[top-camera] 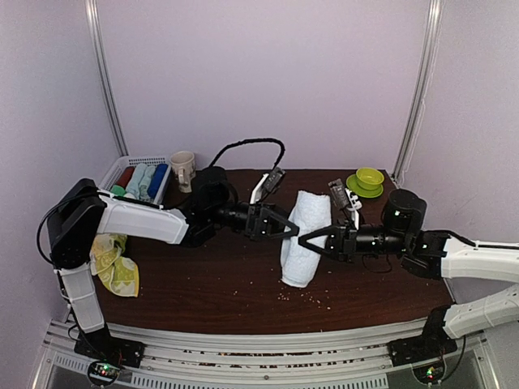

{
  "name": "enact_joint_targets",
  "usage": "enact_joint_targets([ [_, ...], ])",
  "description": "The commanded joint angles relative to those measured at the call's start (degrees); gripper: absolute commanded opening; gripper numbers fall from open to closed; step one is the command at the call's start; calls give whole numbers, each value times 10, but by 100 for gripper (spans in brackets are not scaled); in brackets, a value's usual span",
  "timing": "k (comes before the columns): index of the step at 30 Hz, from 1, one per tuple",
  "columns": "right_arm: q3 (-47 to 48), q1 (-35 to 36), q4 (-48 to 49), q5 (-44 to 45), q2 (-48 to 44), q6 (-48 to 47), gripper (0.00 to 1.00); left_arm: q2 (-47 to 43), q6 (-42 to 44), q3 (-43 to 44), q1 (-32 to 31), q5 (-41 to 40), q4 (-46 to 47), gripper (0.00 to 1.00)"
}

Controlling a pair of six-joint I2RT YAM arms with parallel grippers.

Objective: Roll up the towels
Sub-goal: Pass from the right arm to the left

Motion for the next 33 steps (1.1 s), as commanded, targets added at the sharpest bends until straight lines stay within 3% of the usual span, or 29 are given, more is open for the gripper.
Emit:
enact_joint_targets([
  [1,22,3,-18,56,9,-31,3,9,32,15,-11,8,-21,98],
  [6,42,3,-66,142,23,-47,3,5,99,37,-20,-8,-124,97],
  [12,49,3,-68,210,28,-42,3,4,133,53,-34,-23,-172,97],
  [19,75,3,-118,262,52,-36,3,6,222,106,-44,-120,-330,83],
  [25,83,3,-124,284,71,-12,3,15,242,133,-55,-177,-385,74],
  [33,90,3,-117,308,90,34,4,26,258,144,-69,-184,-396,74],
])
